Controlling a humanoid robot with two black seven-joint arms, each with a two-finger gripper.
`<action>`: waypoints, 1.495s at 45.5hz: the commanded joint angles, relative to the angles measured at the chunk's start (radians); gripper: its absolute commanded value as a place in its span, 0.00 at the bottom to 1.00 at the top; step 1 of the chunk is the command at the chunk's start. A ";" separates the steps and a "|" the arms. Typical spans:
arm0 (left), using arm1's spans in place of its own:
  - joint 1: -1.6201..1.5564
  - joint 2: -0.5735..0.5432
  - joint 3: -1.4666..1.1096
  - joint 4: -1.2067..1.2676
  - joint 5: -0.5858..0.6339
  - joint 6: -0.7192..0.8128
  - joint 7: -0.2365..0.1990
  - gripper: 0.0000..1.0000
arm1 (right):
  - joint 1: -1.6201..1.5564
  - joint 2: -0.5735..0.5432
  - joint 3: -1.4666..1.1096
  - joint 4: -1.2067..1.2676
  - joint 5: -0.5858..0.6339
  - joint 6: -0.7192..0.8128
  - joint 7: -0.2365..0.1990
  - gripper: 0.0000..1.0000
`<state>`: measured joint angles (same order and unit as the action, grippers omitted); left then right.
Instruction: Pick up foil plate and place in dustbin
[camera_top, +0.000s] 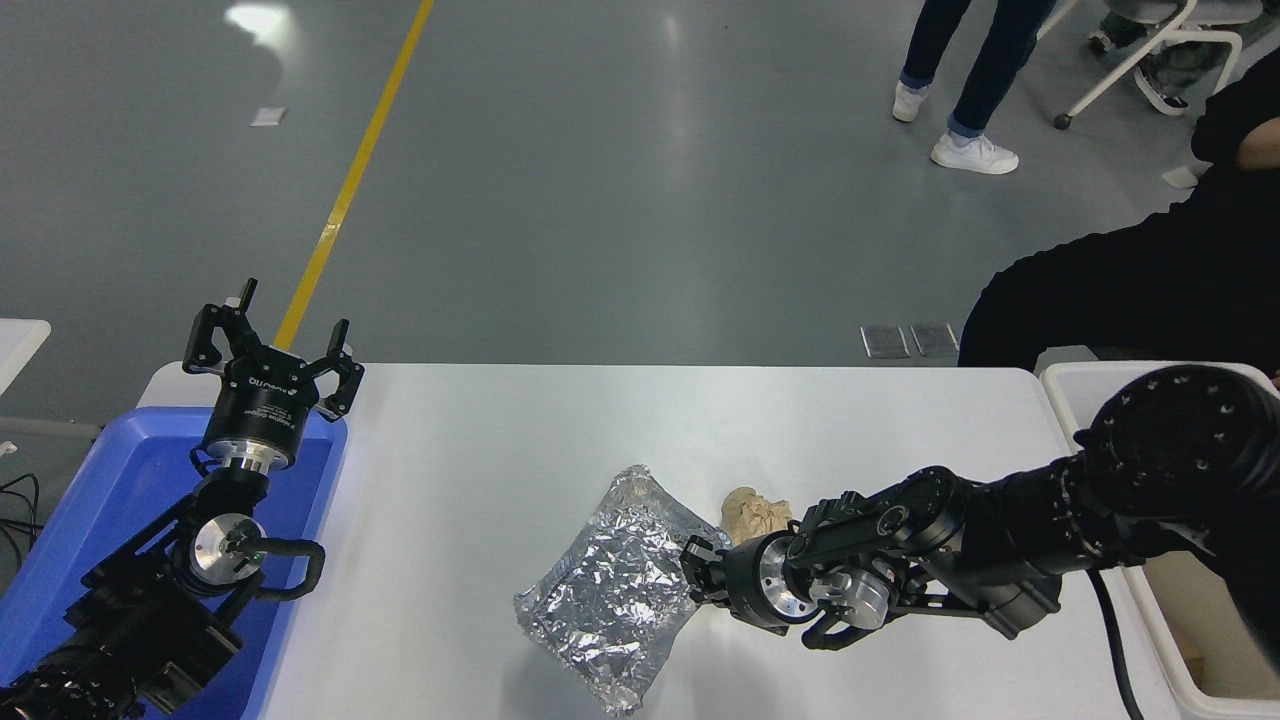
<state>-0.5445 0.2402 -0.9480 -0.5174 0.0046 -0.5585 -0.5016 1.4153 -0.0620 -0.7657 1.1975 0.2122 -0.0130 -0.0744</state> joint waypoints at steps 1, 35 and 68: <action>0.000 -0.001 0.000 0.000 0.000 0.000 0.000 0.98 | 0.240 -0.124 -0.090 0.022 -0.019 0.218 -0.005 0.00; 0.002 -0.001 -0.002 0.000 0.000 0.000 0.002 0.98 | 0.717 -0.277 -0.207 0.024 -0.162 0.755 -0.011 0.00; 0.002 -0.001 -0.002 0.000 0.000 0.000 0.002 0.98 | 0.582 -0.312 -0.336 -0.142 -0.298 0.630 -0.011 0.00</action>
<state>-0.5430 0.2395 -0.9496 -0.5170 0.0046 -0.5582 -0.5000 2.0959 -0.3629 -1.0132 1.1579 -0.0625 0.7147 -0.0861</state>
